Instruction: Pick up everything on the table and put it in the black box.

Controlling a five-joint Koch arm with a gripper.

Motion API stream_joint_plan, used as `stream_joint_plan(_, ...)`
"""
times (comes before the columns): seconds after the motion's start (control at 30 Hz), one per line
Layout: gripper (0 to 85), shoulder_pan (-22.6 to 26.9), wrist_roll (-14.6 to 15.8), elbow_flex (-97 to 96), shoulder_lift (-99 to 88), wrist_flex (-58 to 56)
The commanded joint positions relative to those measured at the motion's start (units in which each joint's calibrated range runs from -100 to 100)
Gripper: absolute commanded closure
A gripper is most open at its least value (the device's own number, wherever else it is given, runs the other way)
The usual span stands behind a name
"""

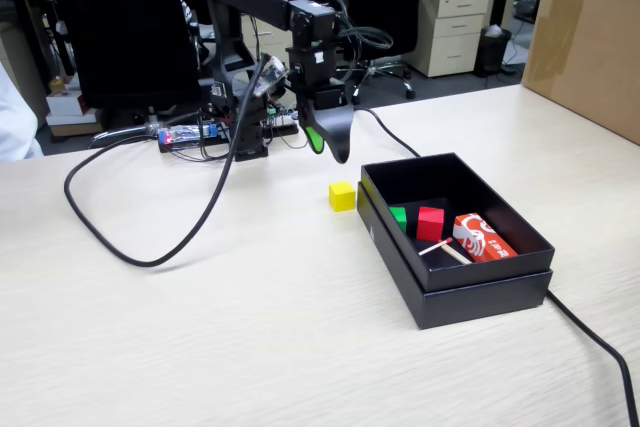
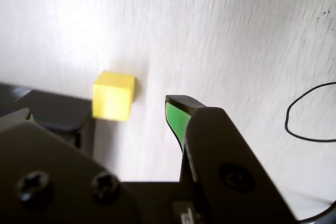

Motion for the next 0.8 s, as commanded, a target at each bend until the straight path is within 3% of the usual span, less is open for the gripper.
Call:
stream_joint_plan(0.0, 35.0, 0.1, 0.3, 3.1, 7.2, 0.9)
stream_joint_plan(0.77, 36.7, 0.0, 1.1, 9.5, 28.5, 1.0)
